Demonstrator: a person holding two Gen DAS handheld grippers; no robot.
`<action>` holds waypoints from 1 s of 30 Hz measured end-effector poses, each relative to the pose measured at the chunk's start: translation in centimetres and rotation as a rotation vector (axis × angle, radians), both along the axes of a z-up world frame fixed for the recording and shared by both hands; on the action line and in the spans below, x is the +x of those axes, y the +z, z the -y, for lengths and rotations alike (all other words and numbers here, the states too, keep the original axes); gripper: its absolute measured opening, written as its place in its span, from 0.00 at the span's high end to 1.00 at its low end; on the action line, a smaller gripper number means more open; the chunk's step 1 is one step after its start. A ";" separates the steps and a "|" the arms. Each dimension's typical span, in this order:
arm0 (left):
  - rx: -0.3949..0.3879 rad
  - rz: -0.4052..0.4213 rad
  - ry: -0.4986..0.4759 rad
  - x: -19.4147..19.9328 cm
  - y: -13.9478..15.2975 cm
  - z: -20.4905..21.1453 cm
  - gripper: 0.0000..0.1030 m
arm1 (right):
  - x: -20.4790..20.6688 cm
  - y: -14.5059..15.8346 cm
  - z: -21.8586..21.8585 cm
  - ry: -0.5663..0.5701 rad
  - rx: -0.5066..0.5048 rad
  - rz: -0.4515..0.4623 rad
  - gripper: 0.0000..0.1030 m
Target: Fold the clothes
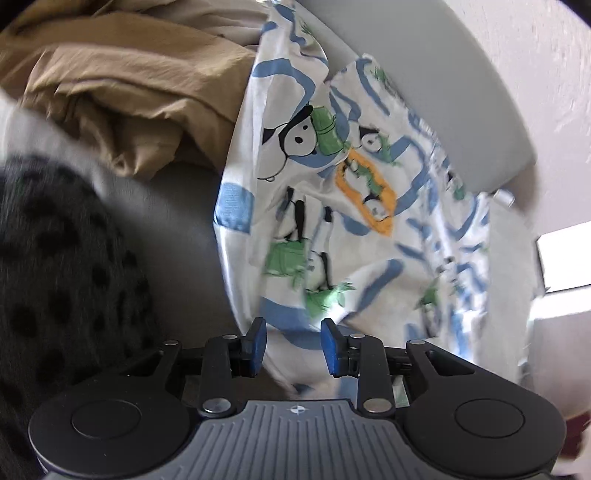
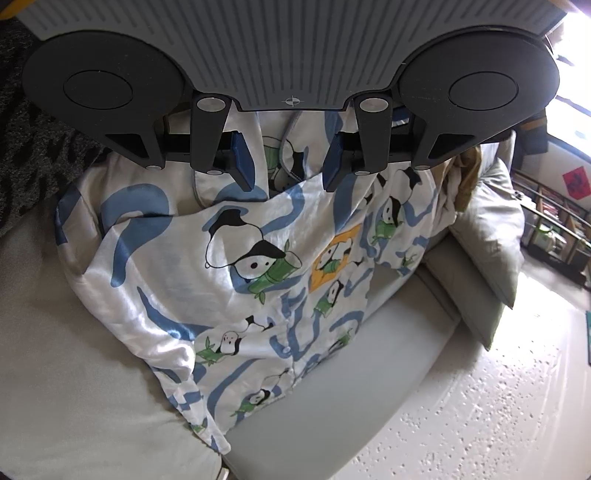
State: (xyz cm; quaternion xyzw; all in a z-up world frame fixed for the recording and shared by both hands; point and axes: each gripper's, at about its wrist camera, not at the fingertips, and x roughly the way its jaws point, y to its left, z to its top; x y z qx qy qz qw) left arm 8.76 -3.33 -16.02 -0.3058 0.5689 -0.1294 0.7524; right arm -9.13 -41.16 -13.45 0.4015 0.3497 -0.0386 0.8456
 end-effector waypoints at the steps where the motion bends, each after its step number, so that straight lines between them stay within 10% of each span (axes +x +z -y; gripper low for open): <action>1: -0.039 -0.014 0.019 -0.3 -0.2 0.0 0.73 | 0.1 0.0 -0.1 0.002 -0.001 0.000 0.54; 6: -0.146 -0.072 0.140 -0.9 -1.6 0.1 0.73 | 0.1 0.1 -0.3 0.008 -0.005 0.004 0.54; 27: -0.141 -0.125 0.361 -0.2 -3.6 -1.1 0.84 | -0.1 0.2 -0.4 0.010 -0.020 0.002 0.54; 30: -0.174 -0.139 0.369 -0.3 -3.6 -1.5 0.69 | 0.0 0.3 -0.4 0.012 -0.020 0.002 0.54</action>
